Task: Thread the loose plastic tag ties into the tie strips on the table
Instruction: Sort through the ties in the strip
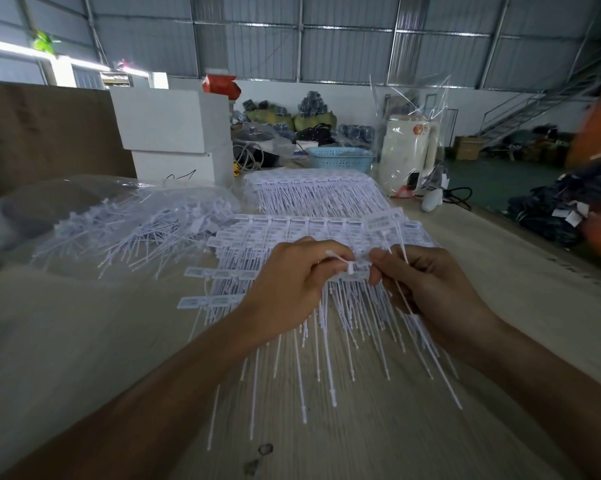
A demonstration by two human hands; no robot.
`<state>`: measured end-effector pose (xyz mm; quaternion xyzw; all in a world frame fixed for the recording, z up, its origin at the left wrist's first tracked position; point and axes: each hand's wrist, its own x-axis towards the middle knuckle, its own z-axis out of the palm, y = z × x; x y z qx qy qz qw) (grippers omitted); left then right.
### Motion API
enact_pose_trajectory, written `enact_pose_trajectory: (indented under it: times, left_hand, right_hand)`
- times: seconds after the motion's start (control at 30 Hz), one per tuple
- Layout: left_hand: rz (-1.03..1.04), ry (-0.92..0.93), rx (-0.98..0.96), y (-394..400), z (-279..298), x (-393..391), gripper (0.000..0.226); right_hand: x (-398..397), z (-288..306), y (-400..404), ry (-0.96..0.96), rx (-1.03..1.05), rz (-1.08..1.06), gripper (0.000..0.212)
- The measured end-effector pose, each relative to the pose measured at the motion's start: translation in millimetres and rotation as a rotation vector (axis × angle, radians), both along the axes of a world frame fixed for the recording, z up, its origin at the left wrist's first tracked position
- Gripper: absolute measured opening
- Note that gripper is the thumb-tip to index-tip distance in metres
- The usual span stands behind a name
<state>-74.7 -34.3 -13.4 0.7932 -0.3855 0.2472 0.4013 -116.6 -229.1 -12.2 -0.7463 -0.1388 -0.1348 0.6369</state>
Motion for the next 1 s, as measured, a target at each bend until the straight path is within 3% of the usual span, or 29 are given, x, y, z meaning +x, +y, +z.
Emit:
enact_pose_trajectory:
  times: [0.23, 0.4, 0.57, 0.8, 1.0]
  left_hand:
    - [-0.014, 0.084, -0.054, 4, 2, 6, 0.018]
    - [-0.078, 0.122, -0.066, 4, 3, 8, 0.017]
    - [-0.111, -0.062, 0.250, 8, -8, 10, 0.018]
    - [-0.017, -0.013, -0.020, 0, -7, 3, 0.018]
    - [0.014, -0.111, -0.053, -2, -4, -2, 0.019]
  right_hand:
    - [-5, 1, -1, -0.123, -0.195, -0.033, 0.036]
    - [1, -1, 0, 0.049, -0.074, 0.020, 0.042]
    - [4, 7, -17, 0.113, -0.052, -0.039, 0.039]
    - [4, 6, -12, 0.339, 0.054, -0.011, 0.036]
    - [-7, 7, 6, 0.391, 0.002, 0.158, 0.034]
